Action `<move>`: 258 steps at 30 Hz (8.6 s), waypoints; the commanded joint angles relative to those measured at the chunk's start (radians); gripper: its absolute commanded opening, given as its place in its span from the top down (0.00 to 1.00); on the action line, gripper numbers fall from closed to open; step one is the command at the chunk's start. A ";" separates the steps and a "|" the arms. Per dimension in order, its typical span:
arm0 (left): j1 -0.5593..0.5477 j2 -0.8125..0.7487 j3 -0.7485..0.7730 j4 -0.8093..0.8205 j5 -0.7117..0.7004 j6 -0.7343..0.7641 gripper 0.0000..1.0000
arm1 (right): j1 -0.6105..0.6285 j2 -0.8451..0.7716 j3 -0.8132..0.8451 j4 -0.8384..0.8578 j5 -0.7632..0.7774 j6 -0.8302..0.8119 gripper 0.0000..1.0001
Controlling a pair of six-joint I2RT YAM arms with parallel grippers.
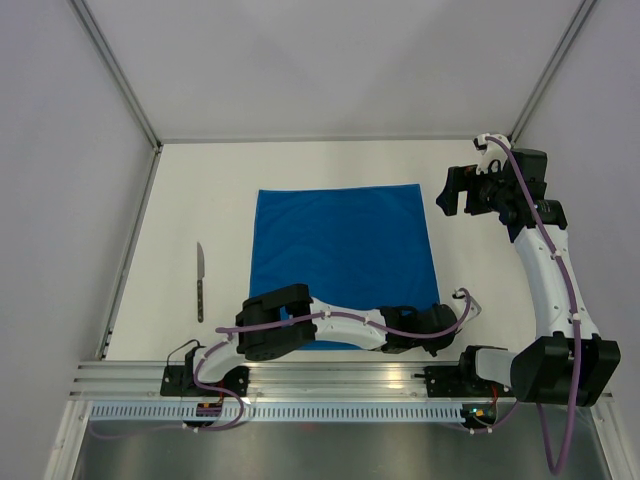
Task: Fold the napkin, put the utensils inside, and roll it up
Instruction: Fold the napkin, then grab a utensil with the left arm
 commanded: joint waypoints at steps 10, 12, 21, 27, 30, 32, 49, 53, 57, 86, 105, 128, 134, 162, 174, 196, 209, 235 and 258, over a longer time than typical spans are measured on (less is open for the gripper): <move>0.003 -0.058 -0.007 -0.010 0.001 0.019 0.98 | -0.003 0.003 -0.004 -0.005 0.005 -0.001 0.02; 0.008 -0.088 -0.011 -0.003 0.010 0.014 0.98 | -0.003 0.004 -0.004 -0.005 0.006 -0.003 0.02; 0.057 -0.188 -0.077 0.050 0.087 -0.055 0.98 | -0.003 0.006 -0.004 -0.005 0.006 -0.004 0.02; 0.115 -0.262 -0.146 0.101 0.127 -0.119 0.98 | -0.003 0.010 -0.004 -0.006 0.005 -0.004 0.02; 0.168 -0.303 -0.195 0.118 0.130 -0.162 0.98 | -0.003 0.012 -0.005 -0.006 0.002 -0.006 0.02; 0.202 -0.335 -0.237 0.124 0.135 -0.185 0.98 | -0.003 0.015 -0.005 -0.006 -0.001 -0.006 0.02; 0.695 -0.495 -0.346 0.003 0.225 -0.245 0.98 | -0.003 0.096 -0.002 -0.028 -0.066 -0.003 0.02; 0.813 -0.487 -0.324 -0.028 0.248 -0.244 0.98 | -0.001 0.096 -0.004 -0.029 -0.089 -0.006 0.02; 0.896 -0.466 -0.292 -0.066 0.279 -0.239 0.98 | -0.001 0.093 -0.010 -0.023 -0.097 -0.007 0.02; 1.166 -0.335 -0.142 -0.154 0.339 -0.230 0.98 | 0.000 0.098 -0.015 -0.026 -0.095 -0.021 0.02; 1.222 -0.285 -0.091 -0.181 0.348 -0.216 0.98 | -0.001 0.099 -0.013 -0.029 -0.100 -0.021 0.02; 1.272 -0.254 -0.053 -0.201 0.369 -0.215 0.98 | 0.000 0.099 -0.013 -0.032 -0.101 -0.023 0.02; 1.279 -0.236 -0.036 -0.209 0.374 -0.215 0.98 | 0.000 0.099 -0.013 -0.031 -0.100 -0.024 0.02; 1.301 -0.188 0.038 -0.246 0.385 -0.199 0.98 | 0.000 0.098 -0.013 -0.032 -0.100 -0.030 0.02; 1.308 -0.171 0.050 -0.255 0.382 -0.193 0.98 | 0.000 0.099 -0.013 -0.037 -0.098 -0.032 0.02; 1.316 -0.113 0.079 -0.258 0.366 -0.185 0.60 | 0.000 0.098 -0.013 -0.043 -0.101 -0.041 0.02; 1.327 -0.456 -0.195 -0.296 -0.038 -0.280 0.30 | 0.002 0.079 -0.024 -0.042 -0.185 -0.029 0.02; 1.368 -0.938 -0.809 -0.726 -0.275 -0.595 0.25 | 0.053 0.177 -0.038 -0.112 -0.362 -0.075 0.02; 1.428 -0.635 -0.705 -0.589 -0.036 -0.457 0.59 | 0.053 0.180 -0.045 -0.100 -0.328 -0.070 0.02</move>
